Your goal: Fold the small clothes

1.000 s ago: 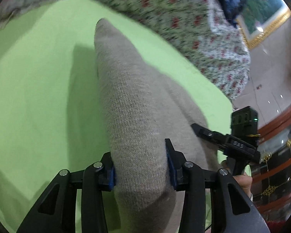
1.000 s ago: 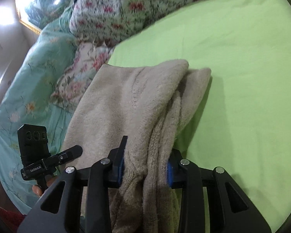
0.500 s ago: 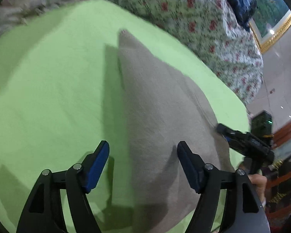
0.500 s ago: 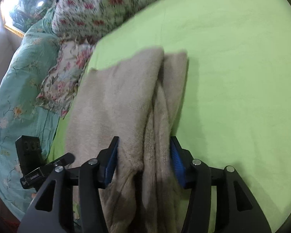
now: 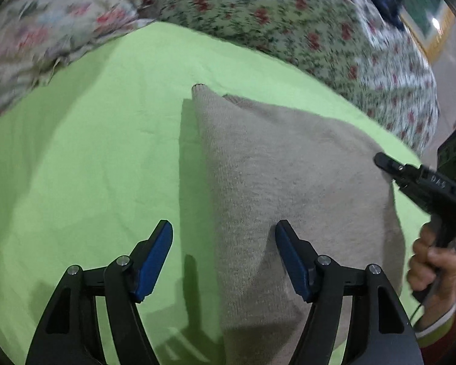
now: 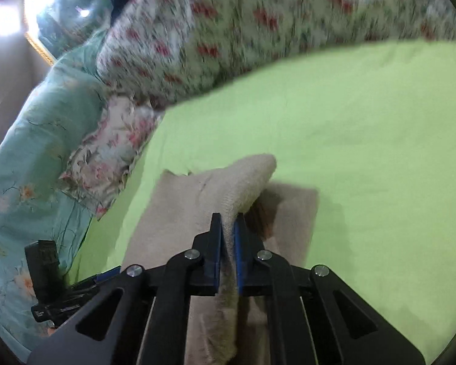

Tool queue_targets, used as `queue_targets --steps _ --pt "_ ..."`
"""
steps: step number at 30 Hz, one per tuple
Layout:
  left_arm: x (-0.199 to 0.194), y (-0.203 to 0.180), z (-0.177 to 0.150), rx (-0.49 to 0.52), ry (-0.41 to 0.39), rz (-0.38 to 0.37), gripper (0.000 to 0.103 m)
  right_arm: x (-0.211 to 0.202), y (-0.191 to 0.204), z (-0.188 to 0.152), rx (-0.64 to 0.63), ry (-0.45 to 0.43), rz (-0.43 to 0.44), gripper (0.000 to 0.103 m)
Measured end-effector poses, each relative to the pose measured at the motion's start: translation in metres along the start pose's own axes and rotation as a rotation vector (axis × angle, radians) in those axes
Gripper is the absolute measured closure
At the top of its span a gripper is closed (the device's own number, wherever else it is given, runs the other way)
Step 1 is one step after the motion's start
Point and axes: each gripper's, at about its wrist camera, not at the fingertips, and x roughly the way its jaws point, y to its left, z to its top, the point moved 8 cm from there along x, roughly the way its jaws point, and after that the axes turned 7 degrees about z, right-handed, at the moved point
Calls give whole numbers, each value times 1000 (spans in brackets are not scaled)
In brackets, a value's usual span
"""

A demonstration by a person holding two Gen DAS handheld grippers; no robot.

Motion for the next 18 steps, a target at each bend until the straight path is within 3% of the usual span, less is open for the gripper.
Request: queue_targets --steps 5,8,14,18 --pt "12 -14 -7 53 -8 76 29 25 -43 -31 84 106 -67 95" --pt "9 -13 -10 62 -2 94 29 33 -51 -36 113 114 -65 94" --pt "-37 -7 -34 93 -42 92 31 -21 -22 -39 101 31 -51 90" --pt "-64 4 -76 85 -50 71 31 -55 -1 -71 78 13 -24 82"
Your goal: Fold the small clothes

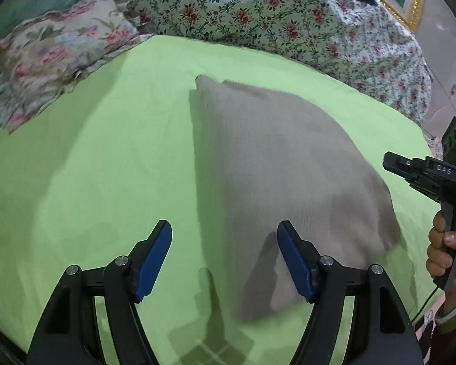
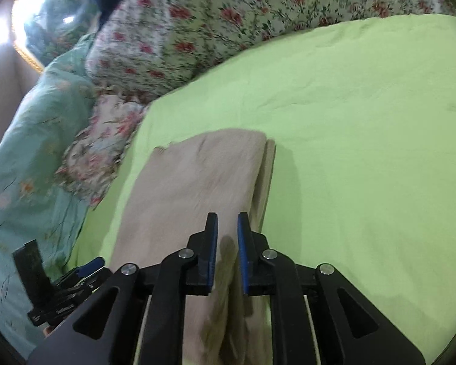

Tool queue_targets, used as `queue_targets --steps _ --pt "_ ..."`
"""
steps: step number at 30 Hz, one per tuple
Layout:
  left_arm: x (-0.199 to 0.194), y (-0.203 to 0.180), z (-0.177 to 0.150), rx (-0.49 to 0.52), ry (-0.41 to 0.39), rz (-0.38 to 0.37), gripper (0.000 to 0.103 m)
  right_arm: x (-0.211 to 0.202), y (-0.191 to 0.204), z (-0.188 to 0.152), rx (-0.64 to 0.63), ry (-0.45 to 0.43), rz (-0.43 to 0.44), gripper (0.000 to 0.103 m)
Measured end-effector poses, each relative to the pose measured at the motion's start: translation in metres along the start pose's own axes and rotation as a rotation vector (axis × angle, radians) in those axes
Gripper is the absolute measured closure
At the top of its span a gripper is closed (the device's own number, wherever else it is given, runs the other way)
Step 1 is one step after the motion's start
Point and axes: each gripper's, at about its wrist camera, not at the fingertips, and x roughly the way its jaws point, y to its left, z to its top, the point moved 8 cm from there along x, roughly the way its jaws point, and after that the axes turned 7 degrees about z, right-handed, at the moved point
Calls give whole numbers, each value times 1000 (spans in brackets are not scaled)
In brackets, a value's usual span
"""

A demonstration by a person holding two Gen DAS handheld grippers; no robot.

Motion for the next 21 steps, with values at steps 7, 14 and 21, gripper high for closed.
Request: queue_targets --steps 7,14,21 --pt "-20 0 -67 -6 6 -60 31 -19 7 -75 24 32 25 69" --pt "0 -11 -65 47 -15 2 31 -8 22 -84 -65 48 10 60" --pt "13 -4 -61 -23 11 10 67 14 12 -83 -52 88 -11 96"
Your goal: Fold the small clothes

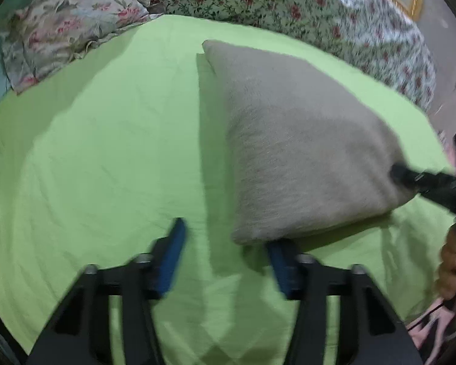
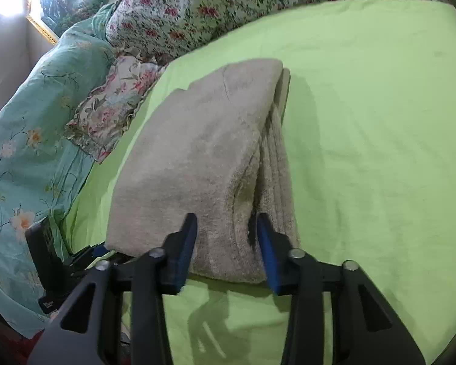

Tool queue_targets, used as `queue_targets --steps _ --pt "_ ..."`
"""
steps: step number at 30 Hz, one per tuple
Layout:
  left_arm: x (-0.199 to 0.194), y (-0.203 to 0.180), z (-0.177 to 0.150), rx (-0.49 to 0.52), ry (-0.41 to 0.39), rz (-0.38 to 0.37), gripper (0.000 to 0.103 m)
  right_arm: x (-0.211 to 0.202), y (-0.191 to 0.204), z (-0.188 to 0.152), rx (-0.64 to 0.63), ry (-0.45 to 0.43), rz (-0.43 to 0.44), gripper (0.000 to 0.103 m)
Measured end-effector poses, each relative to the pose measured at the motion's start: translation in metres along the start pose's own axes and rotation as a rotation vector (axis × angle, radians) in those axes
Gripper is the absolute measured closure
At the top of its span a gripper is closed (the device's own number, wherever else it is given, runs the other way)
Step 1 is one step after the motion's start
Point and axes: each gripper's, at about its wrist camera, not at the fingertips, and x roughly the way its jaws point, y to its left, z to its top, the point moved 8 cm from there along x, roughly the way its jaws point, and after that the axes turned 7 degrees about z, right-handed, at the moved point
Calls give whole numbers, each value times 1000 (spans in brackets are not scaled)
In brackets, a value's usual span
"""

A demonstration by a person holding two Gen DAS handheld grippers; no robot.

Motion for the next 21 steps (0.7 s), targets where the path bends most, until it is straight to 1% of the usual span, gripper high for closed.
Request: queue_targets --steps 1,2,3,4,5,6,8,9,10,11,13,14,17,18,19,20,21 --pt "-3 -3 1 0 -5 -18 80 -2 0 2 -1 -3 -4 96" --pt "-5 -6 1 2 -10 -22 87 -11 4 6 -2 -32 21 96" --pt "-6 -8 1 2 -8 -16 87 -24 10 12 -9 -78 51 96" --pt "-4 -10 -1 6 3 0 89 -32 11 14 -17 -100 53 96" --pt "-1 -12 -3 11 18 8 90 -40 9 16 -33 -112 23 96" --pt "2 -13 -5 8 31 8 91 -41 6 15 -38 -103 7 96" --pt "8 -12 -8 -16 57 -12 92 -26 -13 5 -60 -41 -87 96" --pt "9 -10 -8 -24 64 -19 92 -16 -22 -1 -54 -9 -113 96" --pt "10 -8 -7 -37 73 -35 92 -8 -27 -7 -40 14 -118 97" --pt "10 -6 -7 -46 81 -46 92 -1 -34 -12 -18 16 -114 97" --pt "10 -2 -8 -59 100 -67 92 -1 -35 -10 -4 0 -108 97" --pt "8 0 -9 -53 105 -69 89 -1 -34 -9 -3 3 -112 97" --pt "-2 4 -12 -24 112 -63 88 -5 -35 -9 -3 22 -115 97" --pt "-7 5 -12 -20 108 -66 88 -8 -35 -9 7 23 -108 94" --pt "-15 7 -12 -20 98 -75 89 -12 -37 -8 31 21 -97 89" --pt "-22 8 -11 -21 88 -89 91 -19 -39 -7 58 17 -93 85" --pt "-28 9 -8 -22 74 -105 91 -28 -40 -4 74 -2 -79 78"
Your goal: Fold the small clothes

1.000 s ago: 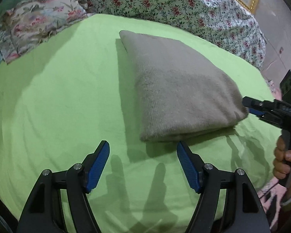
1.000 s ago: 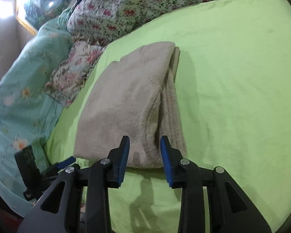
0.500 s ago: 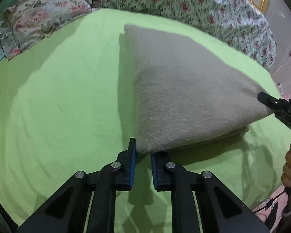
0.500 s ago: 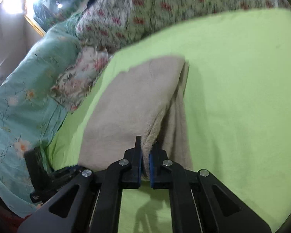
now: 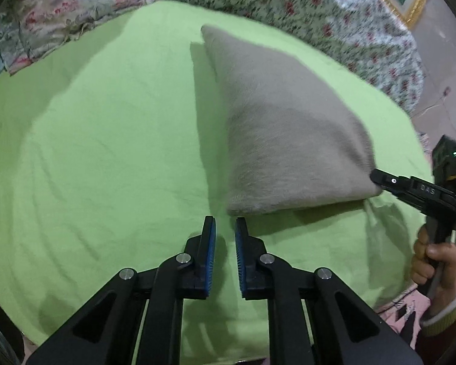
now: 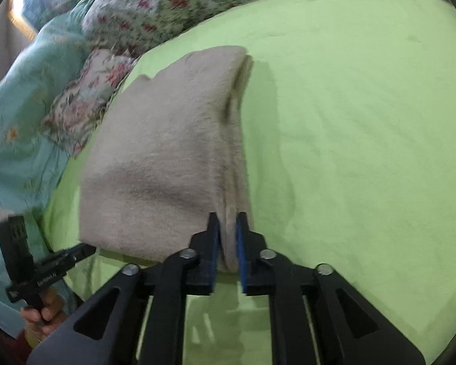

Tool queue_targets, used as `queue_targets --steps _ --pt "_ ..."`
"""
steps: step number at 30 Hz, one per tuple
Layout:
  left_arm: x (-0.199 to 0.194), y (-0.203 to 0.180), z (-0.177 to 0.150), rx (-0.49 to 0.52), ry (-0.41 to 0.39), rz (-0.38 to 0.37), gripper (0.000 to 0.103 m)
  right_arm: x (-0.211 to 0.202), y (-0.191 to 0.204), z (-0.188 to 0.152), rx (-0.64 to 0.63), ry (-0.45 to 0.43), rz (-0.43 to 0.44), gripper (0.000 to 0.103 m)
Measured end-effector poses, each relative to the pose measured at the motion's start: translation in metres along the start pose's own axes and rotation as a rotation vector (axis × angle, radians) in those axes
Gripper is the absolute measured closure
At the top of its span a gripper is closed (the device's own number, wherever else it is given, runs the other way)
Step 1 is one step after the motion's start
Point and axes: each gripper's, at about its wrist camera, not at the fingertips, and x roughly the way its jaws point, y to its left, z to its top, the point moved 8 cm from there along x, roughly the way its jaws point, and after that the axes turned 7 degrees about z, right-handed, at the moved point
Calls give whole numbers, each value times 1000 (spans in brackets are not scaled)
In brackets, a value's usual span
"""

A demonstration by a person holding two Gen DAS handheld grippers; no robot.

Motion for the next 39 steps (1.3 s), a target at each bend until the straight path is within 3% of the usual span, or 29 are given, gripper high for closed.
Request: queue_targets --steps 4,7,12,14,16,19,22,24,27,29,31,34,38,39 --pt "-22 -12 16 22 -62 -87 89 -13 9 24 34 -62 59 65" --pt "-23 -29 26 59 -92 -141 84 -1 15 57 42 -89 112 64" --pt "12 -53 24 133 -30 -179 83 40 8 99 100 -83 161 64" --pt "30 -54 21 124 13 -172 83 66 6 107 133 -21 200 65" --pt "38 -56 21 119 27 -173 83 73 11 111 103 -9 198 93" --pt "41 -61 22 125 28 -174 83 61 23 122 14 -70 130 95" --pt "42 -61 18 133 30 -171 83 75 11 118 -11 -32 29 95" --pt "37 -62 19 133 35 -171 83 83 3 109 9 -9 11 94" --pt "17 -65 30 119 9 -198 82 60 7 110 25 -64 -25 89" --pt "1 -65 47 106 -45 -210 71 32 26 114 -27 -134 -53 89" --pt "-5 -60 66 94 -89 -200 61 18 47 111 -64 -148 -11 89" --pt "10 -50 96 48 -110 -160 59 22 79 90 -112 -99 71 89" --pt "49 -41 102 -15 -20 -205 61 64 48 67 -66 24 -45 89" --pt "56 -41 101 -11 -4 -198 62 75 36 65 -31 46 -37 94"
